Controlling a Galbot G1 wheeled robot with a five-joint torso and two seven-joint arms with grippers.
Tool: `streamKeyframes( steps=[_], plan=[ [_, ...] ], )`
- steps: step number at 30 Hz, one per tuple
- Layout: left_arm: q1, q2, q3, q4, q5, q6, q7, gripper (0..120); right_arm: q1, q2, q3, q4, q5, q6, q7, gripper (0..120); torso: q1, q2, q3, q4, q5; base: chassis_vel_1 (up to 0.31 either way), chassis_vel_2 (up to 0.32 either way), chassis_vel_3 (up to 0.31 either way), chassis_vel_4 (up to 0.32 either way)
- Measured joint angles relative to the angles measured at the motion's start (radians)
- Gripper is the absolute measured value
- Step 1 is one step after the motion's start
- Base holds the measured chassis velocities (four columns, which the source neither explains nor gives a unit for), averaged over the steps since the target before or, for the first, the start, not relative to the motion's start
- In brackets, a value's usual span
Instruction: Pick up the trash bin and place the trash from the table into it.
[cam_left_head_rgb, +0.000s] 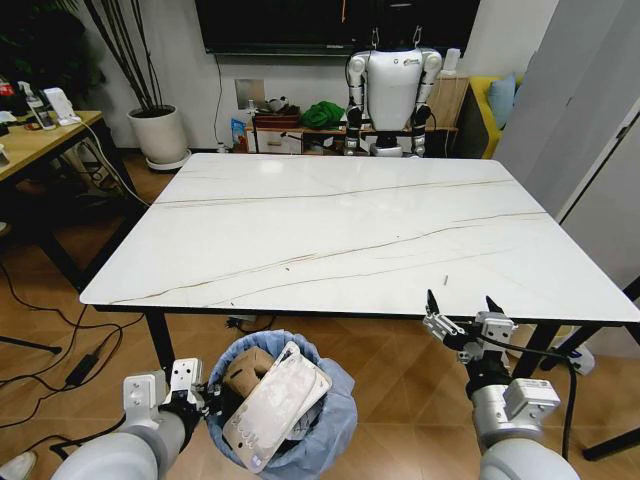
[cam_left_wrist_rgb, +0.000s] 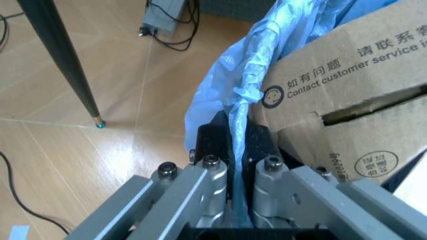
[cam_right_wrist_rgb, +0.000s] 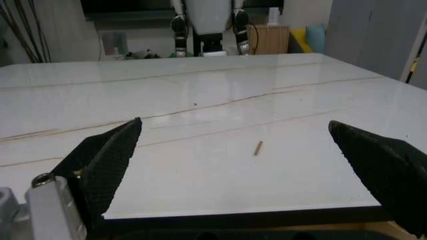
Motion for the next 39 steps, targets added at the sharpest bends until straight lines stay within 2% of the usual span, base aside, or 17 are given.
streamKeyframes(
  steps=[10, 39],
  plan=[
    [0.003, 0.004, -0.007, 0.000, -0.020, 0.000, -0.017, 0, -0.039, -0.012, -0.017, 0.012, 0.008, 0.009, 0.003, 100, -0.021, -0.046, -0.024, -0.0001, 0.0001, 0.000, 0.000, 0.000, 0.000],
    [-0.027, 0.000, -0.004, 0.000, -0.032, 0.000, -0.017, 0, -0.027, 0.031, -0.056, -0.059, -0.012, 0.031, -0.007, 100, -0.082, -0.189, -0.107, -0.0001, 0.0002, 0.000, 0.000, 0.000, 0.000]
  ],
)
